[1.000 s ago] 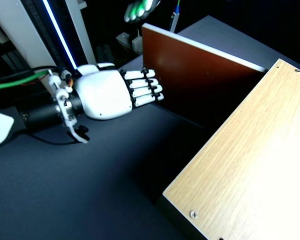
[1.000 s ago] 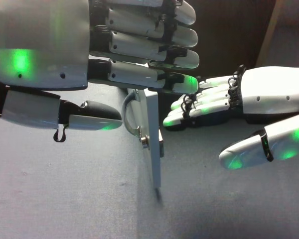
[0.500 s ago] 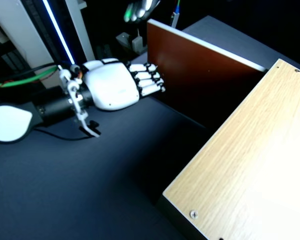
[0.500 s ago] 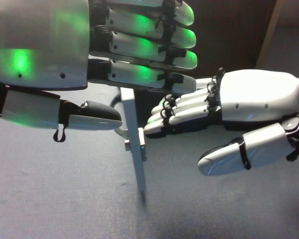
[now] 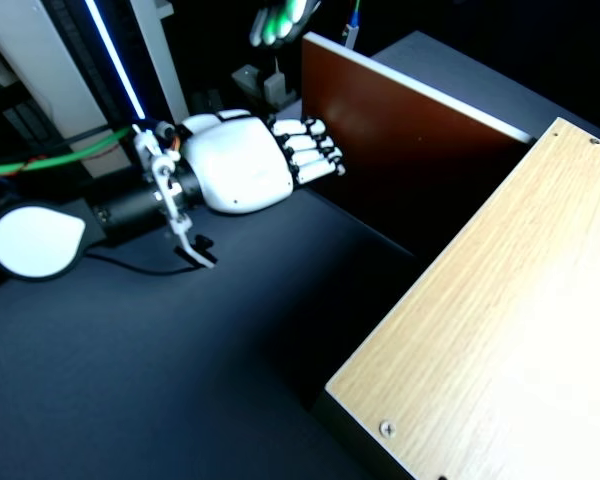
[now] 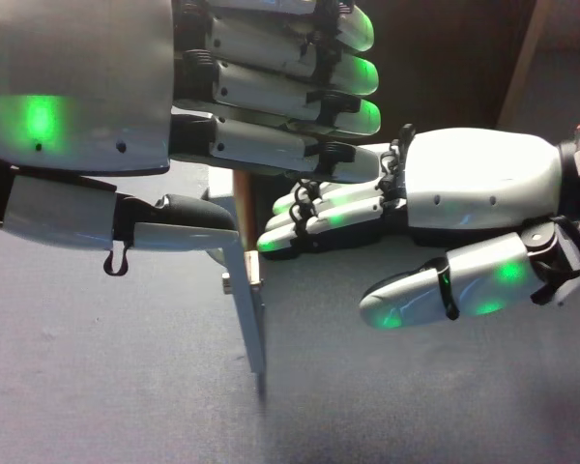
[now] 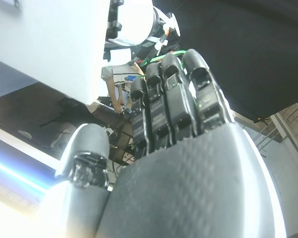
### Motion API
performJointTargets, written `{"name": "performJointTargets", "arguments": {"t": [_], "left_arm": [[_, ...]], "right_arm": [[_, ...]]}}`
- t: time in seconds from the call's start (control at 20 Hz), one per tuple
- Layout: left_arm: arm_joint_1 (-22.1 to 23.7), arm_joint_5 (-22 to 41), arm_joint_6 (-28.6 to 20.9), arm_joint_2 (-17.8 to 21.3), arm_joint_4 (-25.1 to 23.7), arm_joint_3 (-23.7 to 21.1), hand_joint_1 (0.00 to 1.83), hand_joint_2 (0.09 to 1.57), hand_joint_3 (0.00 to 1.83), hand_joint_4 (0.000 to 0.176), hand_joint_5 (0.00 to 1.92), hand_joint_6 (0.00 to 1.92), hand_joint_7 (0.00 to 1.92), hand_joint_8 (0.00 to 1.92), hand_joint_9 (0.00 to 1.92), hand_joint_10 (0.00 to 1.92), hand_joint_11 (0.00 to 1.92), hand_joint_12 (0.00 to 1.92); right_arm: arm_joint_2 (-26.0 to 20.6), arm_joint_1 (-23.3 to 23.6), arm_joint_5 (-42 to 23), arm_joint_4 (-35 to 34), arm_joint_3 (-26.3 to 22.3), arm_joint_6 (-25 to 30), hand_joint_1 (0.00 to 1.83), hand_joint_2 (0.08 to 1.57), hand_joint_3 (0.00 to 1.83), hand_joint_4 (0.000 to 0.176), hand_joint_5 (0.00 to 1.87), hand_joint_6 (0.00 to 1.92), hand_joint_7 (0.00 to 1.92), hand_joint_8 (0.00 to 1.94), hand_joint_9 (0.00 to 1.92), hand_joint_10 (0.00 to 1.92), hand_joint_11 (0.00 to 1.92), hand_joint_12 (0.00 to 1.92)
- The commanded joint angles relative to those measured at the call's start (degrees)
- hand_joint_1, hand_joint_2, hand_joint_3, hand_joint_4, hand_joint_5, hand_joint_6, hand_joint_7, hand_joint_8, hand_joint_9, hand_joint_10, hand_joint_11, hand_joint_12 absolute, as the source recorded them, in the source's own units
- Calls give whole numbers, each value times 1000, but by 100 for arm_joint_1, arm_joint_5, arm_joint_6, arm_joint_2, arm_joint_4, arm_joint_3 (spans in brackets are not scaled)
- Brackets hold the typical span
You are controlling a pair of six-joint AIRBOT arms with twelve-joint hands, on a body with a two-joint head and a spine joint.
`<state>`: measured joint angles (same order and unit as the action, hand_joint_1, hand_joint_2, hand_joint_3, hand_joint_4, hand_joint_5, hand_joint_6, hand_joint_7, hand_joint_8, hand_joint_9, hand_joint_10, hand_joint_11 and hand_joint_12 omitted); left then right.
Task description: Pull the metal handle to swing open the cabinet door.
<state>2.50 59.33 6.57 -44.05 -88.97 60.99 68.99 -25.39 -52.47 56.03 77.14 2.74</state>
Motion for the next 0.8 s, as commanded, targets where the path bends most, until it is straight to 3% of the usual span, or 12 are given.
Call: {"name": "performJointTargets", "arguments": {"t": [0.0, 0.45, 0.75], "left_arm": [[38, 109, 32, 36, 553, 3, 0, 1550, 119, 0, 341, 0, 345, 0, 315, 0, 11, 629], [38, 109, 32, 36, 553, 3, 0, 1549, 107, 0, 333, 0, 347, 1, 321, 2, 12, 643], [38, 109, 32, 36, 553, 3, 0, 1551, 99, 0, 315, 1, 335, 0, 309, 0, 0, 636]], "right_arm": [[17, 74, -516, -402, -29, -25, 0, 1436, 13, 0, 266, 1, 303, 1, 260, 1, 0, 686], [317, 82, -566, -400, -24, -651, 0, 1456, 0, 0, 224, 0, 240, 0, 215, 0, 0, 632], [525, 125, -522, -398, 47, -689, 0, 1424, 0, 0, 230, 2, 258, 5, 227, 5, 0, 636]]}}
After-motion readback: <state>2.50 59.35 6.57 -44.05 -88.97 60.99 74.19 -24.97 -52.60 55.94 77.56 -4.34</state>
